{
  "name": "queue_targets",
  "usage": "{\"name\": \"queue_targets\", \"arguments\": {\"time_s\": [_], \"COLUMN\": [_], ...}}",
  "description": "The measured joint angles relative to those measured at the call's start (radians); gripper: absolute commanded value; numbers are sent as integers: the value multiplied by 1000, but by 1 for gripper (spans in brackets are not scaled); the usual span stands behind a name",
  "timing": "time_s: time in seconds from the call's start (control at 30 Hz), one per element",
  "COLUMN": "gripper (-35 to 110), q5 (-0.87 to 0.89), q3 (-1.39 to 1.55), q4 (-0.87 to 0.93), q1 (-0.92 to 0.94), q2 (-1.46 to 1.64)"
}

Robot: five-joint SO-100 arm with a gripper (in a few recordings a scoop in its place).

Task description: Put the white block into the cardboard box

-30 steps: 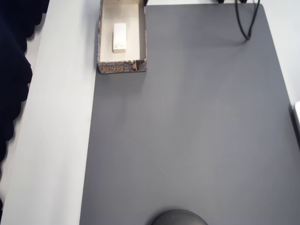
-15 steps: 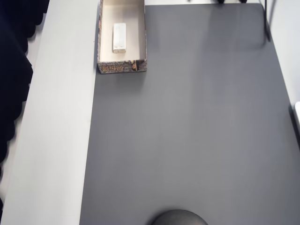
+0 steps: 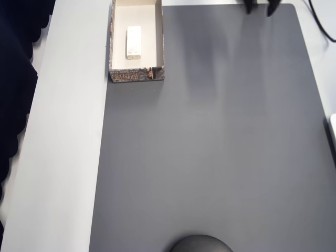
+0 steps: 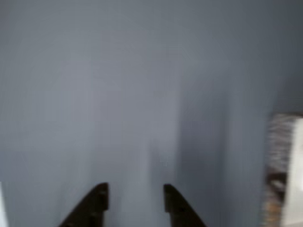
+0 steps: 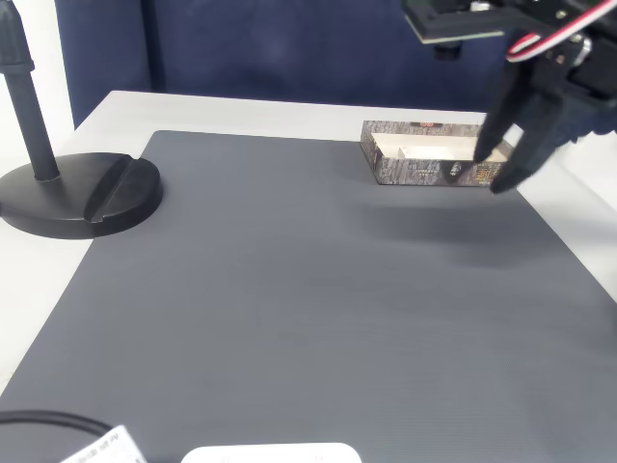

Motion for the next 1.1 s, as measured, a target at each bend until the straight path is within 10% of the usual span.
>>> {"name": "queue_targets", "arguments": {"time_s": [1.1], "gripper": [-2], "q5": [-476], "q3": [884], "q4": [-149], "q1": [-360], "q2": [917]}}
